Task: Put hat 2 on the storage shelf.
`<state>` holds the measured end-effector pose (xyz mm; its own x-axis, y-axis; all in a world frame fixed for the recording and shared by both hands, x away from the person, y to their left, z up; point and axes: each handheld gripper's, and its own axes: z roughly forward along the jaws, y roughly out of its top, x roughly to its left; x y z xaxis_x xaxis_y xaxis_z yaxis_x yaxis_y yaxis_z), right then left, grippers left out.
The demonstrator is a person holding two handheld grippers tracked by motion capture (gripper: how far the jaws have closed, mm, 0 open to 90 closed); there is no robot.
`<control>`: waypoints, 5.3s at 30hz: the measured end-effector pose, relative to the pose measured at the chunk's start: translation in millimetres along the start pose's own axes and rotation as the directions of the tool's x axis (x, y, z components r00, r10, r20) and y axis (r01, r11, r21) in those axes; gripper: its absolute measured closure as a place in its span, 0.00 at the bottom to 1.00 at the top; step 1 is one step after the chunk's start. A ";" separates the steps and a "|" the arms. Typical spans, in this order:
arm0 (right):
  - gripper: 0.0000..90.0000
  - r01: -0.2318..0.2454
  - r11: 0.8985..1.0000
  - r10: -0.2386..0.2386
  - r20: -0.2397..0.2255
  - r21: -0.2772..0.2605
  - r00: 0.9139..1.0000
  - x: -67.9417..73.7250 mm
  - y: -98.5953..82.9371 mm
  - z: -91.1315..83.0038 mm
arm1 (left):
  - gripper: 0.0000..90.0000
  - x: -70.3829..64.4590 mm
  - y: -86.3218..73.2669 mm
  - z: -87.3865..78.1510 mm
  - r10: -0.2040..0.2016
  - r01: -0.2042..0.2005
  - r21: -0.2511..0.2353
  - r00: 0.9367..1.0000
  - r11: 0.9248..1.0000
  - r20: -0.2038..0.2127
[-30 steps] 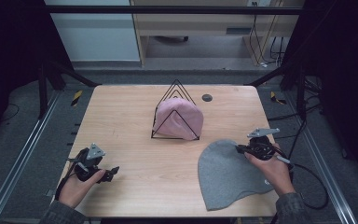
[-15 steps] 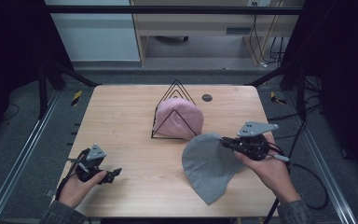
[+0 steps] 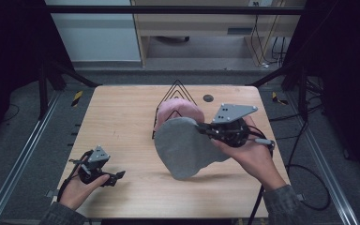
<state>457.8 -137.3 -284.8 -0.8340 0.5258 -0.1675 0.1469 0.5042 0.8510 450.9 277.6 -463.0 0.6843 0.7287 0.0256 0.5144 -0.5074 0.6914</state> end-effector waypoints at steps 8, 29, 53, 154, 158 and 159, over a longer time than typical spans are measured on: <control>0.97 0.041 0.999 -0.042 -0.028 -0.025 0.999 6.9 32.5 16.9 | 0.12 -2.3 1.1 0.0 0.008 -0.008 -0.005 1.000 1.000 0.010; 0.96 0.074 0.997 -0.075 -0.089 -0.020 0.993 28.3 60.7 44.8 | 0.16 -22.0 70.3 -21.7 0.088 -0.081 -0.154 0.995 0.985 0.039; 0.96 0.034 0.999 -0.035 -0.113 -0.008 0.993 29.7 42.5 54.1 | 0.82 -26.1 113.6 2.5 0.145 -0.124 -0.138 0.978 0.983 0.150; 0.96 -0.329 0.939 0.339 0.098 -0.100 0.936 -197.9 58.8 81.4 | 0.97 44.8 335.1 0.0 0.160 -0.177 -0.218 0.983 0.960 -0.093; 0.96 -0.328 0.940 0.336 0.093 -0.090 0.937 -194.5 52.0 84.5 | 0.97 45.7 328.5 6.7 0.157 -0.171 -0.201 0.984 0.965 -0.083; 0.96 -0.329 0.940 0.336 0.089 -0.085 0.938 -193.7 50.3 85.2 | 0.97 45.7 326.9 8.1 0.158 -0.172 -0.197 0.984 0.965 -0.082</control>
<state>672.1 -155.4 -252.0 -0.6850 0.7236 0.0846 0.3673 0.2427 0.8979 654.5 141.3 -241.7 0.7123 0.6745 0.1939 0.2774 -0.5244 0.8050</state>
